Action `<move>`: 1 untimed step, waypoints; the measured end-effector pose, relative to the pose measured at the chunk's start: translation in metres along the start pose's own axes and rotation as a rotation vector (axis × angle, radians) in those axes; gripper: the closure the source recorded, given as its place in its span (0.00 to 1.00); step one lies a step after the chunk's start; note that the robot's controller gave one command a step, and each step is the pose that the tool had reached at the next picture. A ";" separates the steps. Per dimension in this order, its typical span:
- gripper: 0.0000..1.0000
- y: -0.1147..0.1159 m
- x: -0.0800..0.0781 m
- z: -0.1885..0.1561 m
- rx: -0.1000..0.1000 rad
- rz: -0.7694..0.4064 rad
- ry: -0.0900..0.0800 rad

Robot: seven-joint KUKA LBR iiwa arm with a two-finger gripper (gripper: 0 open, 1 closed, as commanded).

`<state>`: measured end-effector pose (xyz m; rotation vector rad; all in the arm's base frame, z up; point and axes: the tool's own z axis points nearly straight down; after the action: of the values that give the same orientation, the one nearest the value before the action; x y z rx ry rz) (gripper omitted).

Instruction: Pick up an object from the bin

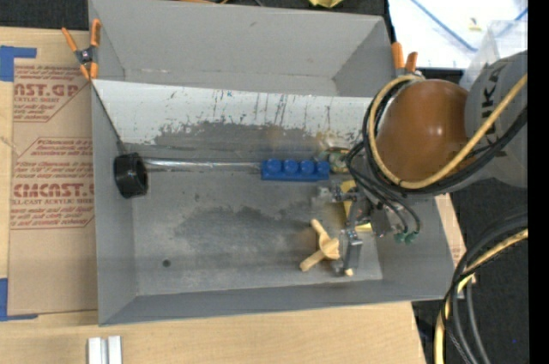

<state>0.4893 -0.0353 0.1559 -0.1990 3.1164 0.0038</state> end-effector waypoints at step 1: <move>0.00 -0.010 0.012 0.057 0.002 0.377 0.024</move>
Offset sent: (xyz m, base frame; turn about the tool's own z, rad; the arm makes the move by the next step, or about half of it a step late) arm -0.0064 -0.0020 -0.0859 0.2249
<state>0.4799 -0.0467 0.0987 0.3917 3.1231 0.0036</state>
